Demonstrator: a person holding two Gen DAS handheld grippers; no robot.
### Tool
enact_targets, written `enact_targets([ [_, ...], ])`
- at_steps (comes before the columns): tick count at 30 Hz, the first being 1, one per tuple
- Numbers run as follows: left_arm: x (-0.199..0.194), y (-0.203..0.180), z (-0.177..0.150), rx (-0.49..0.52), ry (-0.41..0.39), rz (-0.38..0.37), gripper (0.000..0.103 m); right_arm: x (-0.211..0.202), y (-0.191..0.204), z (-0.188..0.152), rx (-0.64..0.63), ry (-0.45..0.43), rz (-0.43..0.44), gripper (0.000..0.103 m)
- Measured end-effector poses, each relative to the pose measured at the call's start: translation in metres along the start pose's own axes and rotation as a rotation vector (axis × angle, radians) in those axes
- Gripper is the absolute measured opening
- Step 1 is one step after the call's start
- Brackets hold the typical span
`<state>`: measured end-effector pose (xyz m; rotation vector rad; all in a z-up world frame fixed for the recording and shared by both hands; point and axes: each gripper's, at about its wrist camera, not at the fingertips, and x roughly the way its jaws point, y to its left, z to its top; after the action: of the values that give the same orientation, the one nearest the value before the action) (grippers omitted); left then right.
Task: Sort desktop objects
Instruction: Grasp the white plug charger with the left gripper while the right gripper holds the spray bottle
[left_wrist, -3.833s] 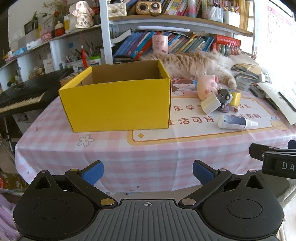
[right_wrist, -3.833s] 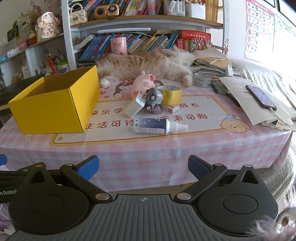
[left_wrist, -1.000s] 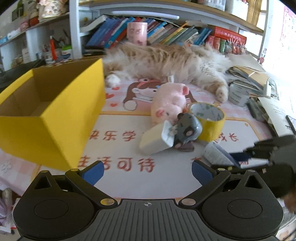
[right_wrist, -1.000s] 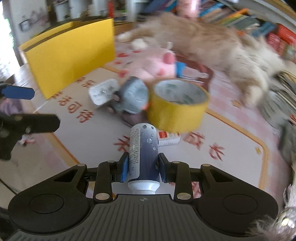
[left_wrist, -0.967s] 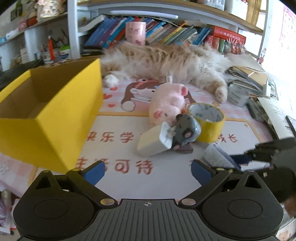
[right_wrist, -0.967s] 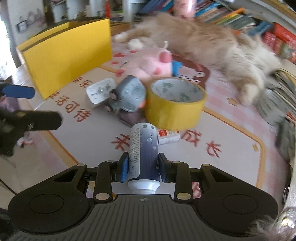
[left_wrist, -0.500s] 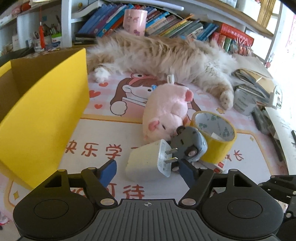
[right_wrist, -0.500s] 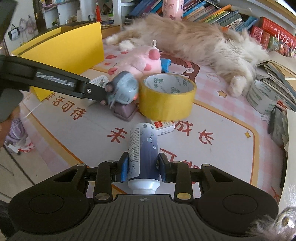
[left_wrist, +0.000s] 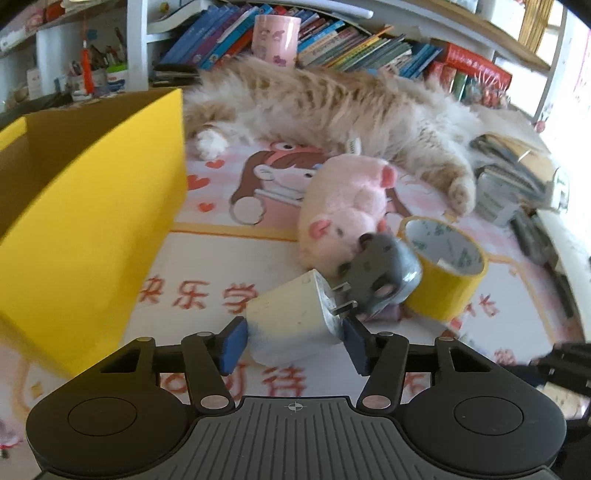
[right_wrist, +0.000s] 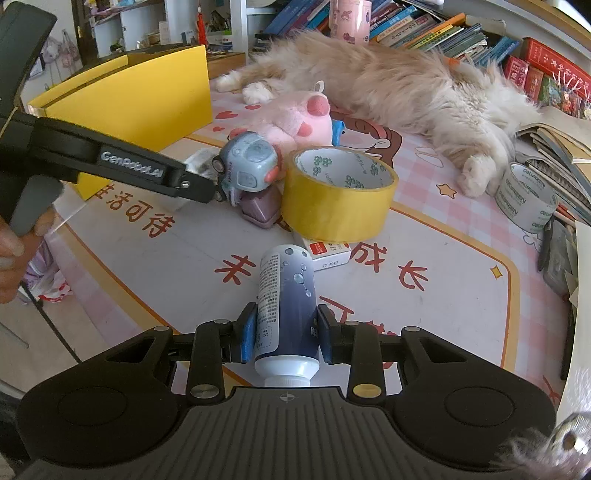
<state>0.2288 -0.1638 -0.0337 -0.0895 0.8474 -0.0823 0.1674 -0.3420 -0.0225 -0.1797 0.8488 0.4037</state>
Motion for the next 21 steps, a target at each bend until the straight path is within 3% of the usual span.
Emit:
enact_targets([
  [6,-0.014,0.005,-0.014,0.074,0.021,-0.015,0.057,0.0,0.001,-0.001,0.001,0.0,-0.001,0.03],
  [11,-0.016,0.004,-0.015,0.053,-0.001,-0.035,0.066,0.0,0.001,-0.001,0.001,0.002,-0.002,0.03],
  [21,-0.005,-0.01,-0.013,0.089,0.006,0.014,0.073,-0.001,0.002,0.003,0.012,0.024,-0.009,0.031],
])
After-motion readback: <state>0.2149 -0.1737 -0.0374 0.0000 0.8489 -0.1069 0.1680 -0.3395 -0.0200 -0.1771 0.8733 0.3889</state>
